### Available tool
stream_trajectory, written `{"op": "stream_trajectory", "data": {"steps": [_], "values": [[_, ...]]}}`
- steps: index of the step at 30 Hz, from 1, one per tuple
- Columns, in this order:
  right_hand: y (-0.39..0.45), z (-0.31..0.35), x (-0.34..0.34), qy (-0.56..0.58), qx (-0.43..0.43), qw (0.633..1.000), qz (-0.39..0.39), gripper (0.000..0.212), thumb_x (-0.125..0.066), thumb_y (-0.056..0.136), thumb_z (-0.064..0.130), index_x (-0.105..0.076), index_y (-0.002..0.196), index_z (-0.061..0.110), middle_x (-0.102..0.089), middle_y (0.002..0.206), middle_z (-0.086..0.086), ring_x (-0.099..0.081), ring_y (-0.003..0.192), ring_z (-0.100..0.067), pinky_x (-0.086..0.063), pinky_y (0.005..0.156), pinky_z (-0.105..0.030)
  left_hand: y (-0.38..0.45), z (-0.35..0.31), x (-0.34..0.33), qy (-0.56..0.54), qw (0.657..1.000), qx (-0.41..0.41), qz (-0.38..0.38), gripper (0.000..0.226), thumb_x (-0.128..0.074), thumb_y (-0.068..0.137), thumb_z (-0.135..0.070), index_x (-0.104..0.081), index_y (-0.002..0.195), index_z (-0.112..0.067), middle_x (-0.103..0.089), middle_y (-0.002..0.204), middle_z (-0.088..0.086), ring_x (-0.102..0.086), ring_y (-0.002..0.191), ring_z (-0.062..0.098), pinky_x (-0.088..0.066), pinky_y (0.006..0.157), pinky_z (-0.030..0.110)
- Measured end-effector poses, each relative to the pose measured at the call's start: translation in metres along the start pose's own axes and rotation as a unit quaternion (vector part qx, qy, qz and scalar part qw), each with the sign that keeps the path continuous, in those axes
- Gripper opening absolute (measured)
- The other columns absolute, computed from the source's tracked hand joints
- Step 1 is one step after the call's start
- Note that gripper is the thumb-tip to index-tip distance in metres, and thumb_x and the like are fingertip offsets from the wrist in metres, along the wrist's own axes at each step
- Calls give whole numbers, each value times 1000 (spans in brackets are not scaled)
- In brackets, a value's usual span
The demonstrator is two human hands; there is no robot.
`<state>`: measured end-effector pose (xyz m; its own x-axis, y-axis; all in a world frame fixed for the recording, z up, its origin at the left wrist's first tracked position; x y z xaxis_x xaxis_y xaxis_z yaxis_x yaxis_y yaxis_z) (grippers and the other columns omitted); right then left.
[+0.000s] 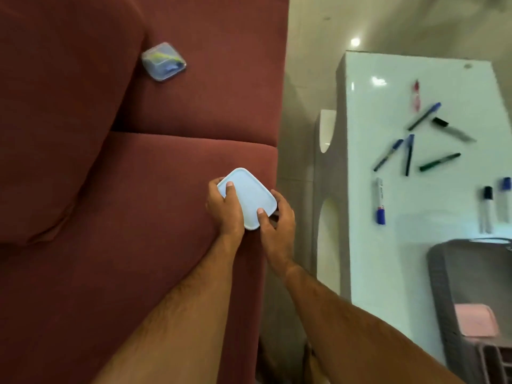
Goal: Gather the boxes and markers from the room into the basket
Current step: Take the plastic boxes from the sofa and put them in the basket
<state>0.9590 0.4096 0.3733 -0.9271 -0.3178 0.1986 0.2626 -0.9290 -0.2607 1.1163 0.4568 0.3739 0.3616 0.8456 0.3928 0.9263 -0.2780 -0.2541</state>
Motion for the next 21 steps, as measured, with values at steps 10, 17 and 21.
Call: {"op": "stream_trajectory", "data": {"steps": [10, 17, 21], "values": [[28, -11, 175, 46, 3, 985, -167, 56, -63, 91, 39, -56, 143, 20, -58, 142, -7, -59, 128, -21, -59, 101, -35, -110, -55, -146, 26, 990, -84, 114, 24, -56, 97, -28, -62, 115, -13, -67, 107, 1, -64, 97, 21, -56, 87, 41], [22, -22, 307, 23, 0, 952, -304, 56, -54, 91, 29, -58, 145, 14, -54, 125, 0, -54, 119, -18, -43, 102, -27, -228, -74, -212, -9, 977, -119, 178, 27, -60, 88, -25, -64, 108, -7, -66, 99, -1, -60, 89, 16, -44, 78, 24], [19, -36, 384, 16, 4, 937, -348, 55, -54, 89, 26, -61, 140, 7, -62, 133, -8, -55, 124, -19, -44, 113, -38, -291, -69, -243, 41, 955, -170, 239, 22, -59, 87, -31, -60, 105, -19, -69, 100, -2, -64, 90, 18, -52, 82, 31]]}}
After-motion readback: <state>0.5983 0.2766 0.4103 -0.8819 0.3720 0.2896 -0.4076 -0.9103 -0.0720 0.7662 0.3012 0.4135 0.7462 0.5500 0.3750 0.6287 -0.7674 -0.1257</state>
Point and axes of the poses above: each hand's wrist, its own y-axis towards the middle knuckle, its own x-axis out of the back of the hand, z = x × y, the point moved 7 cm from there along y, towards the middle knuckle
